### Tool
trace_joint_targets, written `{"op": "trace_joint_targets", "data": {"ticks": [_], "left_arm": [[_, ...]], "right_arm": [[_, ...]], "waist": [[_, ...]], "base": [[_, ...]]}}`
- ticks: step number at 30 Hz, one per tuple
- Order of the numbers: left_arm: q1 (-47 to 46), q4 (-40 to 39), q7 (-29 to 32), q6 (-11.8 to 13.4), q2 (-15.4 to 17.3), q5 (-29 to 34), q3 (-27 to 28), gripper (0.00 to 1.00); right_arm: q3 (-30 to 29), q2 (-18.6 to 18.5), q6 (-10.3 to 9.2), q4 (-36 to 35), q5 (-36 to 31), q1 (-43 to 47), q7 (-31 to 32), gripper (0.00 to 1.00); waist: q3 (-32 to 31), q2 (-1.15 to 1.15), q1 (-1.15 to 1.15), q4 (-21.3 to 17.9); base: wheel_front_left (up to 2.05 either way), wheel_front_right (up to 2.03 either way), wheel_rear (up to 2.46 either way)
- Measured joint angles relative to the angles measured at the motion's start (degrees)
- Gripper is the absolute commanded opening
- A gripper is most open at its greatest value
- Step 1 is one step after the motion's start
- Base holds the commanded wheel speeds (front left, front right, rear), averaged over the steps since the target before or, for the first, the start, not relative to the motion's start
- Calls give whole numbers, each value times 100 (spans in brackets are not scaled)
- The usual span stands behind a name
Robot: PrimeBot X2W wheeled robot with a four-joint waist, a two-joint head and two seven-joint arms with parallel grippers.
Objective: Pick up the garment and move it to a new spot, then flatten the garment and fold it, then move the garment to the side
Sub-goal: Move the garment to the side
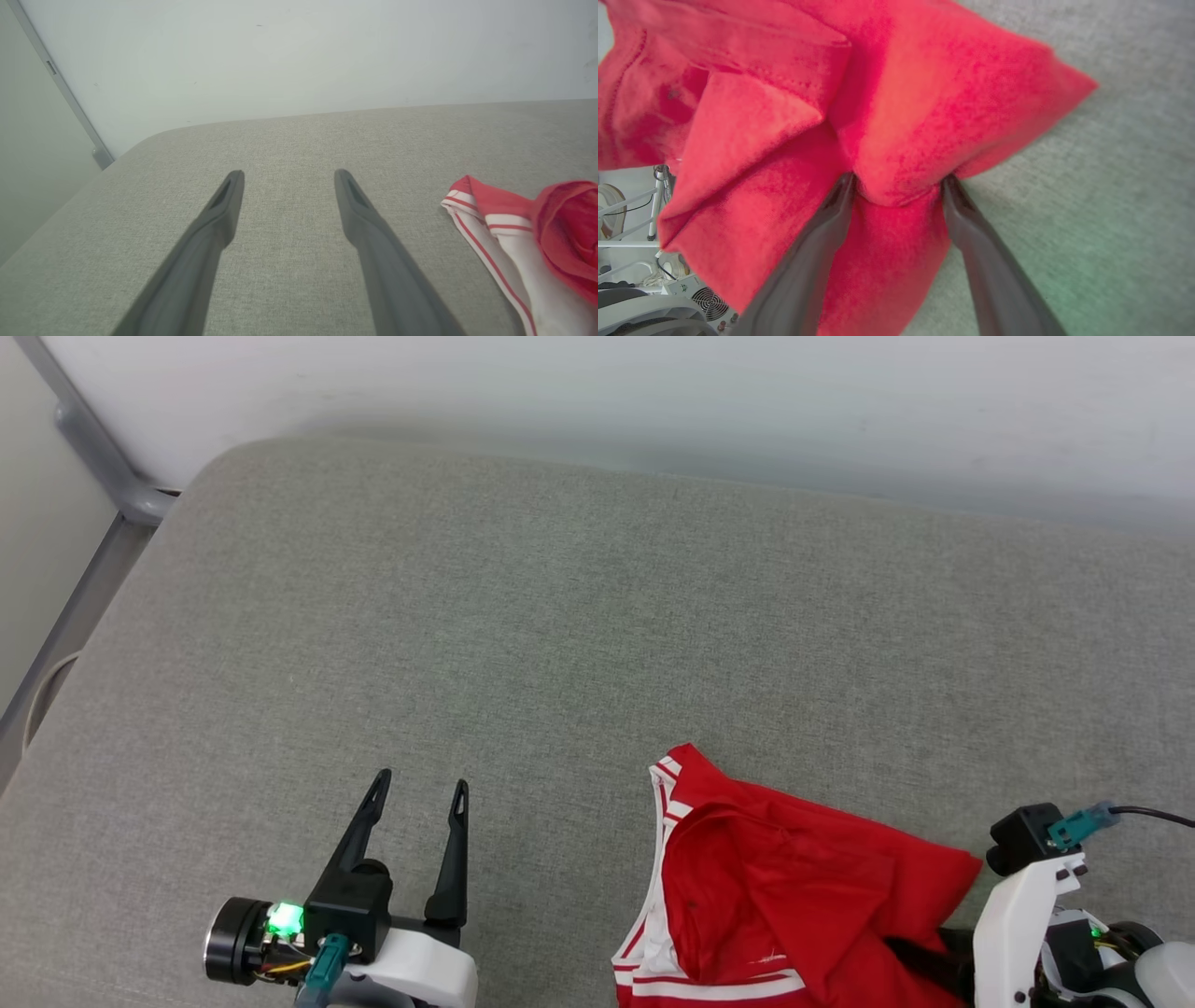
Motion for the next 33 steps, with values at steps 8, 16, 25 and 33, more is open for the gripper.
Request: {"op": "trace_joint_targets", "data": {"ticks": [8, 16, 25, 33], "left_arm": [[15, 14, 0, 38, -12, -1, 23, 100], [176, 1, 0, 81, -59, -46, 45, 100], [294, -94, 0, 135, -77, -59, 123, 100], [238, -270, 0, 137, -59, -42, 226, 100]], "right_arm": [[223, -76, 2, -142, -25, -222, -565, 0], [338, -589, 2, -761, -446, -676, -812, 0], [357, -1211, 2, -1276, -887, -1169, -846, 0], [119, -1423, 2, -1229, -932, -1486, -861, 0]], "waist": [[-158, 0, 0, -136], [-329, 0, 0, -484], [-488, 0, 0, -1101], [-297, 0, 0, -1601]], "base": [[0, 0, 0], [0, 0, 0], [0, 0, 0], [0, 0, 0]]}}
